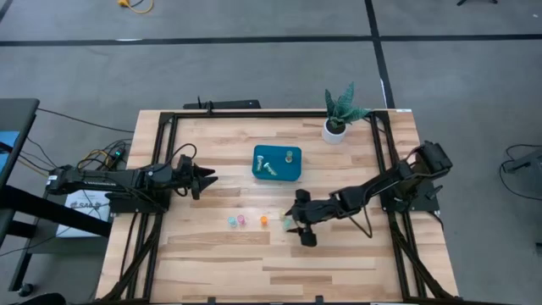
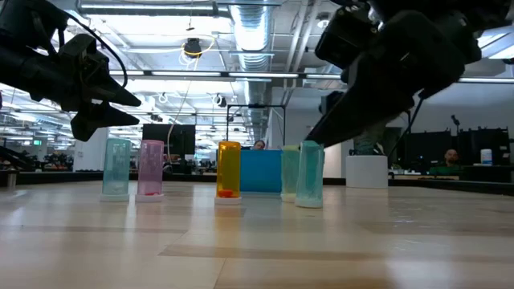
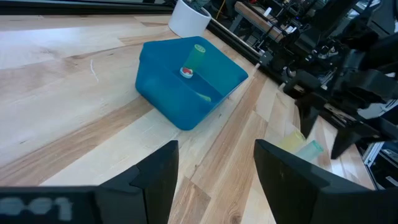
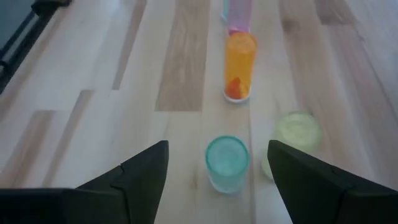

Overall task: Pick and place pill bottles into a basket
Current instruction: Put the blue medicine bottle into the blue bin, then put the green medicine bottle into the blue bin

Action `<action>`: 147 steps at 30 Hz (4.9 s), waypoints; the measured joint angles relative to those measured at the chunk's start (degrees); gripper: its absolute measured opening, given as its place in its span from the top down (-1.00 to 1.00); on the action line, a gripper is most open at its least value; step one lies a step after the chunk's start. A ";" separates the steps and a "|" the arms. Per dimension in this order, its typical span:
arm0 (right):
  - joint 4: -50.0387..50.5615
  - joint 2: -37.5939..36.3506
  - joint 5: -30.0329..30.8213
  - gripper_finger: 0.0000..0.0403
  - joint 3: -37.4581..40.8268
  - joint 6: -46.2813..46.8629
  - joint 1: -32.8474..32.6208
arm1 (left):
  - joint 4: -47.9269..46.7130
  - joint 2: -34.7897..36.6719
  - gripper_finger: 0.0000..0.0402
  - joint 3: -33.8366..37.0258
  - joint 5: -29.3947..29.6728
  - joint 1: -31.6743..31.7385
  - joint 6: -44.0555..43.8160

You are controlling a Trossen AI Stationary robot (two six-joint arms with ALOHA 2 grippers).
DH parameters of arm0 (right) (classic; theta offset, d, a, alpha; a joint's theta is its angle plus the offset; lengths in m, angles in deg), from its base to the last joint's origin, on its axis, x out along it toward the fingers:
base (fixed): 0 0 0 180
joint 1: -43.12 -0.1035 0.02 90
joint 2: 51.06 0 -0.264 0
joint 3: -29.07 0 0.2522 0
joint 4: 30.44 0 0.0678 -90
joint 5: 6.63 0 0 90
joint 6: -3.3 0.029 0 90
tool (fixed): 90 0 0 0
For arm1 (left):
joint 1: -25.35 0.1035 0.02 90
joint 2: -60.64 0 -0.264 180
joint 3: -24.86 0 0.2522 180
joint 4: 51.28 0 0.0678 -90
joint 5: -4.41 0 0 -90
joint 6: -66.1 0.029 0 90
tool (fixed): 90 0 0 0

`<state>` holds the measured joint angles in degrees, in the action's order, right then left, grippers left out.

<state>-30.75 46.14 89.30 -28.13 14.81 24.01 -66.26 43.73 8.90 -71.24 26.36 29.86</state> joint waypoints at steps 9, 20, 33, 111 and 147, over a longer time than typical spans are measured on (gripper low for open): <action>0.50 1.51 -0.06 -0.14 -1.77 0.03 0.00 | 0.00 0.00 0.01 0.00 -0.09 0.00 -0.11; 1.61 1.46 -0.08 0.55 -1.77 1.97 0.09 | -0.02 0.01 0.01 0.00 -0.13 -0.01 0.12; 6.06 -16.56 1.26 0.51 -1.71 -3.55 9.26 | -0.02 0.00 0.01 0.02 -0.09 0.00 1.23; 10.63 -3.69 -11.88 -0.03 -1.73 -1.45 33.20 | 0.09 0.00 0.01 0.04 1.49 -0.01 2.14; 35.16 -10.72 -4.35 -0.06 -17.42 -5.86 7.75 | 0.09 -0.36 0.01 0.04 1.51 0.00 2.68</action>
<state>4.41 35.41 84.95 -45.55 8.94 31.75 -66.17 43.37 8.94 -69.73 26.36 32.54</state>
